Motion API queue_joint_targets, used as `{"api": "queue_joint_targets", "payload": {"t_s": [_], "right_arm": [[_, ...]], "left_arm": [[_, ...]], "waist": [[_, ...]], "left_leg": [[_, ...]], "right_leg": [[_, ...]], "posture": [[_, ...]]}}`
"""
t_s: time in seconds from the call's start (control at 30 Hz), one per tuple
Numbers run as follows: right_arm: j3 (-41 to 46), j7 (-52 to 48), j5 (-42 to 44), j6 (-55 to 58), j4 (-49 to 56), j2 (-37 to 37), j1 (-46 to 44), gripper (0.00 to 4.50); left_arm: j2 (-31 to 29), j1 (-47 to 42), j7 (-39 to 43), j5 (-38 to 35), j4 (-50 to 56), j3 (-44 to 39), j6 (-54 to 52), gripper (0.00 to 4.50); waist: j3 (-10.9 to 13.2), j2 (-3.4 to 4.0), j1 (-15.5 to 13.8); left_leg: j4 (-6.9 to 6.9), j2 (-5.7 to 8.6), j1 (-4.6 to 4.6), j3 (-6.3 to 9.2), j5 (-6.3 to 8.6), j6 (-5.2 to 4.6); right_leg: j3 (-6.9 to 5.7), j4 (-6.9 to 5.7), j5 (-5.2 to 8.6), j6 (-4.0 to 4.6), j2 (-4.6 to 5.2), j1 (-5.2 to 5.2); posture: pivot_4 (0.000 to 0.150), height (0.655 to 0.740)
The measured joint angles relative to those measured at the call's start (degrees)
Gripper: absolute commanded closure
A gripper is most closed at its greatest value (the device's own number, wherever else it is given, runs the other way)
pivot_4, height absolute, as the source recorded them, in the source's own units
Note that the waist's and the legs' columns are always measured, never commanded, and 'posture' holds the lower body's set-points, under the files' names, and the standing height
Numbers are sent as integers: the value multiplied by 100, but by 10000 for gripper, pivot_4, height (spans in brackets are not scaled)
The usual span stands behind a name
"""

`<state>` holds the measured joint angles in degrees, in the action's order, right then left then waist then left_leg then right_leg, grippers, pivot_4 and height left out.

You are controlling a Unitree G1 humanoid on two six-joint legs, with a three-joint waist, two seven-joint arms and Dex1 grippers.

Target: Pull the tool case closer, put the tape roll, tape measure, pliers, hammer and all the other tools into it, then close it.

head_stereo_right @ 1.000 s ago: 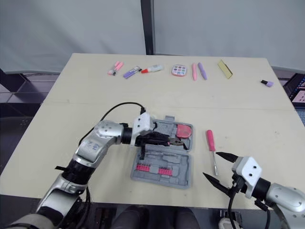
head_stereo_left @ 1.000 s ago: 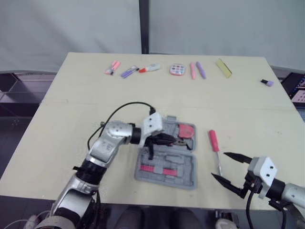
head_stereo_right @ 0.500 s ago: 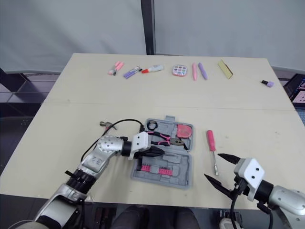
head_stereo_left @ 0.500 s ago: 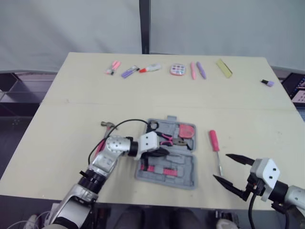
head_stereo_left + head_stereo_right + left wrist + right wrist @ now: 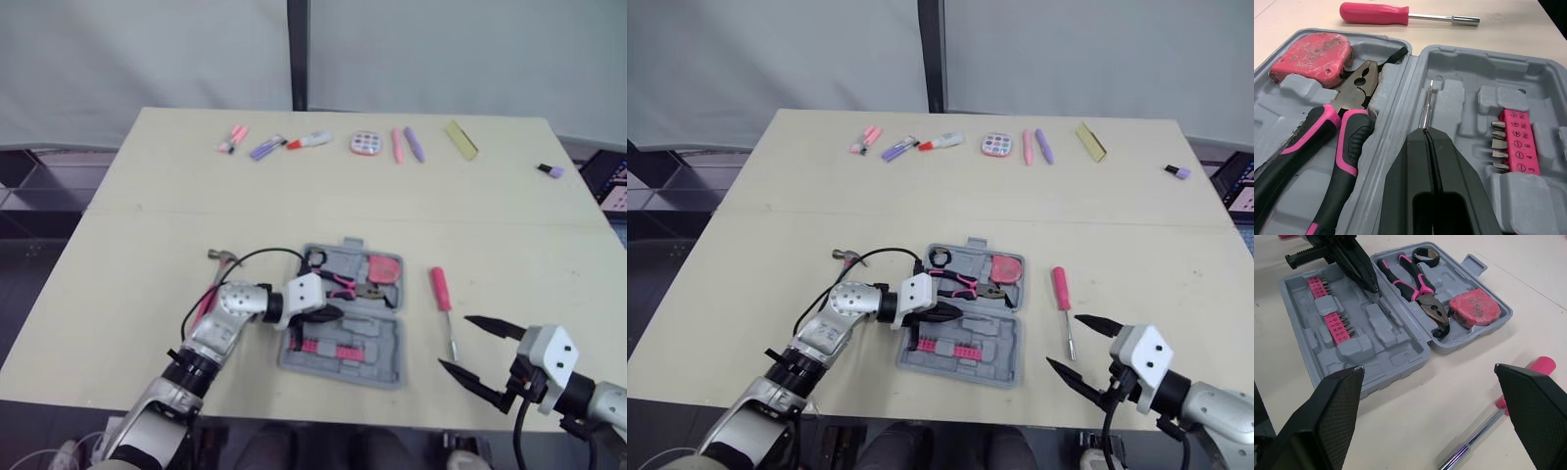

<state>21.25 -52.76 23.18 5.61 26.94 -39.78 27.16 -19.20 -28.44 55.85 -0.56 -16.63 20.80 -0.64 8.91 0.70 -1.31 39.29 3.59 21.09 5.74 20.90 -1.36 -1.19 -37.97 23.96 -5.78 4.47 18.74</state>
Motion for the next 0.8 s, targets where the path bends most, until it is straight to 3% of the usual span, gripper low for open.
{"api": "queue_joint_targets", "payload": {"t_s": [0.8], "right_arm": [[0, 0, -3, 0, -2, -2, -83, 0]], "left_arm": [[-103, 8, -140, 181, 40, 57, -191, 44768]], "waist": [[-1, 0, -3]], "left_leg": [[0, 1, -2, 1, 0, 0]], "right_leg": [[1, 0, 0, 0, 2, -1]], "posture": [[1500, 7134]]}}
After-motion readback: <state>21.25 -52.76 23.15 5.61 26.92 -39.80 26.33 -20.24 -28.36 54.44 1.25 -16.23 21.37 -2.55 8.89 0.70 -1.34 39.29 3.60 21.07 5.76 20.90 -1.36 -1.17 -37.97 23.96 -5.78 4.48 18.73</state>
